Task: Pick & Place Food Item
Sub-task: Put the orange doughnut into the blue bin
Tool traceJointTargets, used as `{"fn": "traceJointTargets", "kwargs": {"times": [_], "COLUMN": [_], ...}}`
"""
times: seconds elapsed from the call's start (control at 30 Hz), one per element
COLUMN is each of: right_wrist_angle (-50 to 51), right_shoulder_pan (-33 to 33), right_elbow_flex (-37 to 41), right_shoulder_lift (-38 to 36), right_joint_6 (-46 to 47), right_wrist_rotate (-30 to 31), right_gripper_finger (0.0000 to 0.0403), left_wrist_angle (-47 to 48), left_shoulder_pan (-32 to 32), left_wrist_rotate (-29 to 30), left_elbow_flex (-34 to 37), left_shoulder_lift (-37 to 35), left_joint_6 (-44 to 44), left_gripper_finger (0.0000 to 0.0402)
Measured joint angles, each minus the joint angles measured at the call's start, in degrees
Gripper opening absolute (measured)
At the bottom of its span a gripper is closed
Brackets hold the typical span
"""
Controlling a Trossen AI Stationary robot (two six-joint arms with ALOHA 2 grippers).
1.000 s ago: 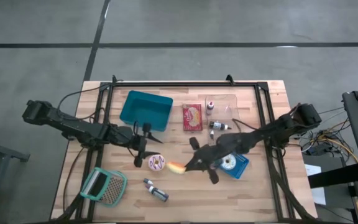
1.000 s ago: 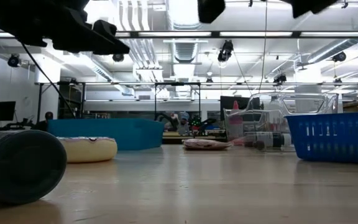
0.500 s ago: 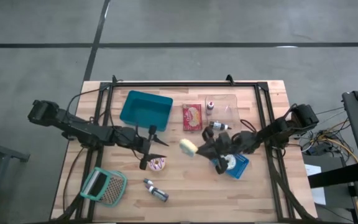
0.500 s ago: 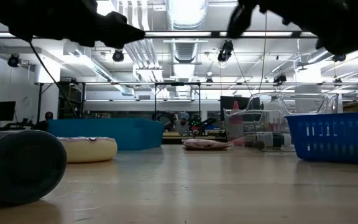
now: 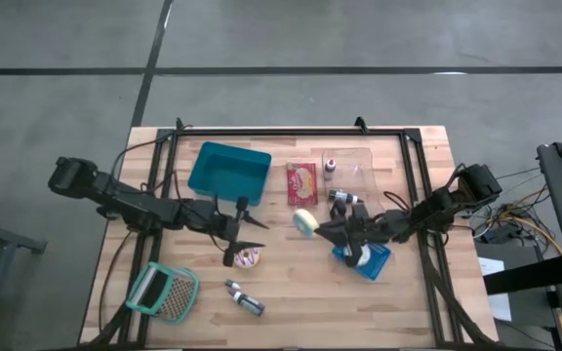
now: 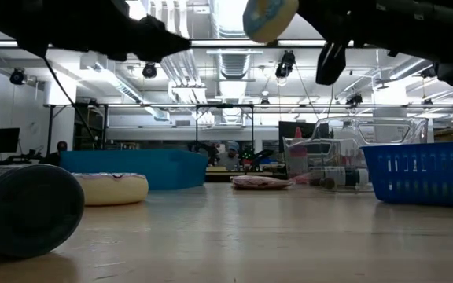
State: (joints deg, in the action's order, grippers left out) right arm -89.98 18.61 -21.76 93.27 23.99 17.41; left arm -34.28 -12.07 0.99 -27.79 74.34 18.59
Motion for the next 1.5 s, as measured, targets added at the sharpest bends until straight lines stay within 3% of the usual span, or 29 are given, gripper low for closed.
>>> {"fn": "traceJointTargets", "kwargs": {"times": [0.17, 0.33, 0.57, 1.13, 1.3, 1.5], "right_wrist_angle": [0.19, 2.98, 5.85, 9.66, 9.14, 8.96], "right_shoulder_pan": [0.01, 0.02, 0.02, 0.02, 0.0, 0.0], "right_elbow_flex": [-0.55, -1.24, -1.38, -1.37, -1.37, -1.35], "right_shoulder_lift": [0.0, 0.0, 0.0, 0.02, -0.01, -0.13], "right_joint_6": [-0.96, -1.57, -2.56, -2.8, -3.09, -3.15], "right_wrist_rotate": [-7.27, -11.32, -15.11, -17.33, -17.24, -16.87], "right_gripper_finger": [0.0008, 0.0008, 0.0008, 0.0008, 0.0008, 0.0008], "left_wrist_angle": [-9.17, -17.84, -18.24, -15.25, -12.49, -12.37], "left_shoulder_pan": [0.31, 2.66, 5.34, 7.3, 7.3, 7.3], "left_wrist_rotate": [-1.61, -8.64, -17.78, -26.84, -27.17, -27.17], "left_elbow_flex": [-0.04, -1.09, -7.84, -18.68, -19.87, -19.87], "left_shoulder_lift": [2.97, 8.43, 16.81, 24.08, 24.61, 24.62], "left_joint_6": [-0.84, -6.12, -9.25, -10.32, -9.49, -9.44], "left_gripper_finger": [0.0227, 0.0227, 0.0227, 0.0224, 0.0191, 0.0095]}}
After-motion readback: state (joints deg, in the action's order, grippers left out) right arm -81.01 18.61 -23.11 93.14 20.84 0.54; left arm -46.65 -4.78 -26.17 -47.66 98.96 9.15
